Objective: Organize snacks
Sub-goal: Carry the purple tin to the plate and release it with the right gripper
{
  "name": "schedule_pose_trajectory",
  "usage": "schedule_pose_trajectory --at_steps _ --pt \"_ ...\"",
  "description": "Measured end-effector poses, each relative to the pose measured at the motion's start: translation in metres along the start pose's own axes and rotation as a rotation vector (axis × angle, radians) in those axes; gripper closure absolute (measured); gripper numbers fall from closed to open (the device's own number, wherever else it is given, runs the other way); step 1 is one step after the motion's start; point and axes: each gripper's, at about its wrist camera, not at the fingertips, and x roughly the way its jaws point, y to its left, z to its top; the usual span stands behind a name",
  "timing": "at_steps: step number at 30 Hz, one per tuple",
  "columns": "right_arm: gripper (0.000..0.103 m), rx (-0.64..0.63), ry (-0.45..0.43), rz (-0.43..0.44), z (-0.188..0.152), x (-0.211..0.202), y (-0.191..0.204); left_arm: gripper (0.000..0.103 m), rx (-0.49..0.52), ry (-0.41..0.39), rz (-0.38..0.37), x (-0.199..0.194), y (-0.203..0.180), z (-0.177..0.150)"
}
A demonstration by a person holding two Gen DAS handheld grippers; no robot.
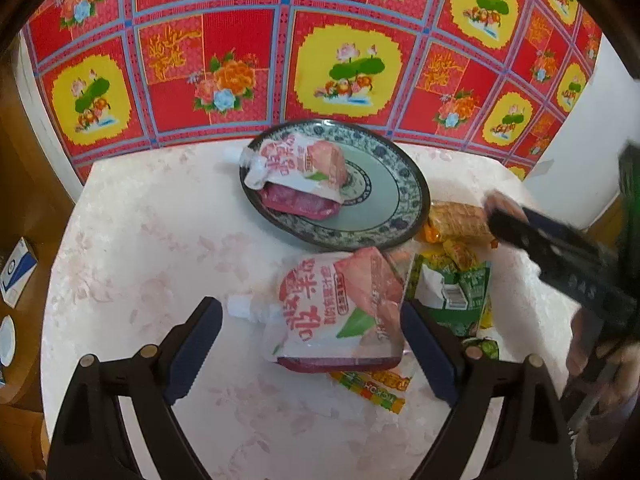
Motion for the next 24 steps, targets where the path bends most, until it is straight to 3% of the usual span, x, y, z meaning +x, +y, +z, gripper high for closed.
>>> schedule_pose_trajectory --at_steps 8,14,24 --pt "0.036 -0.102 0.025 0.094 0.03 0.04 0.032 0.01 0.003 -0.006 0.016 0.002 -0.005 -0.001" --pt "0.036 -0.142 0.068 0.102 0.032 0.069 0.044 0.01 -0.009 0.003 0.015 0.006 -0.002 -0.001" --pt "0.035 -0.129 0.08 0.131 0.034 0.075 0.041 0.01 -0.03 0.007 0.004 0.009 0.0 -0.002"
